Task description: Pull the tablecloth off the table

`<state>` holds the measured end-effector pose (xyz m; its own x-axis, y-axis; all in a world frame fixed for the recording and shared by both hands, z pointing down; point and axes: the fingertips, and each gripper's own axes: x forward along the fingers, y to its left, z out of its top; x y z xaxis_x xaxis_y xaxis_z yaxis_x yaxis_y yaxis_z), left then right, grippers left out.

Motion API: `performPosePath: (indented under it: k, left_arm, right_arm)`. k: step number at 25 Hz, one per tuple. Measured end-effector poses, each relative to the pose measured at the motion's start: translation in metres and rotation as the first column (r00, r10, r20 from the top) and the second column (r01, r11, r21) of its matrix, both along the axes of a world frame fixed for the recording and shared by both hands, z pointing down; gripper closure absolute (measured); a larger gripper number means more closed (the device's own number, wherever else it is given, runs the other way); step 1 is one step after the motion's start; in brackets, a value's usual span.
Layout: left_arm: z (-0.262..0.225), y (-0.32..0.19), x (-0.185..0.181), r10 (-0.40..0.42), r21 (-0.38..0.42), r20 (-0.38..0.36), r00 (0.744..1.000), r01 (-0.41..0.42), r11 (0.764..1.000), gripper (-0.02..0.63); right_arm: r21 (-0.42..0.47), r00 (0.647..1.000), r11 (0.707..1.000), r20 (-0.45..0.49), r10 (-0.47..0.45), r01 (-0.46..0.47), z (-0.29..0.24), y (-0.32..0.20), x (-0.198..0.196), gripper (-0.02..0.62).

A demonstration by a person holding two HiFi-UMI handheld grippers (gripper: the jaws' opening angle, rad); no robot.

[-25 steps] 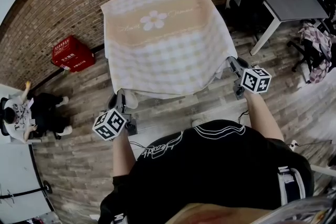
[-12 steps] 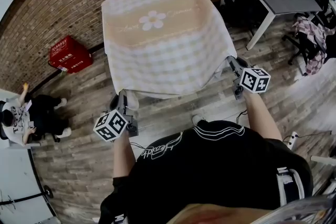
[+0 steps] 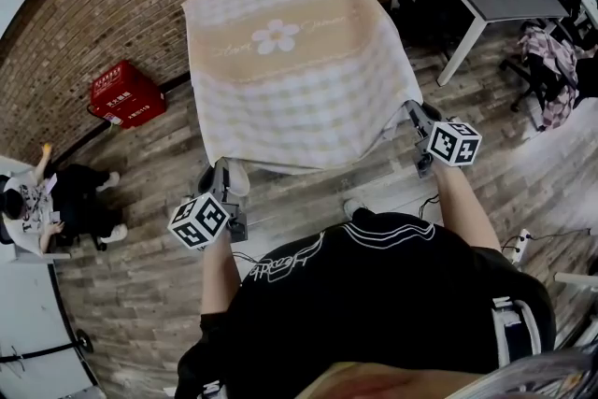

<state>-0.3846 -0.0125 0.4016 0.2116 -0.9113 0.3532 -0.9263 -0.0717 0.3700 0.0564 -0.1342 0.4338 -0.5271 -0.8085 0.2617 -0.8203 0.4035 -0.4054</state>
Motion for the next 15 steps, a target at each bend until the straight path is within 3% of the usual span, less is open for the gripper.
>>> performPosePath:
  k: [15]
  left_arm:
    - [0.004,0.04,-0.009,0.046,-0.014,-0.01,0.999,-0.046,0.999,0.6]
  right_arm:
    - [-0.008,0.999,0.999,-0.004,0.051,-0.051,0.005,0.045,-0.013,0.588]
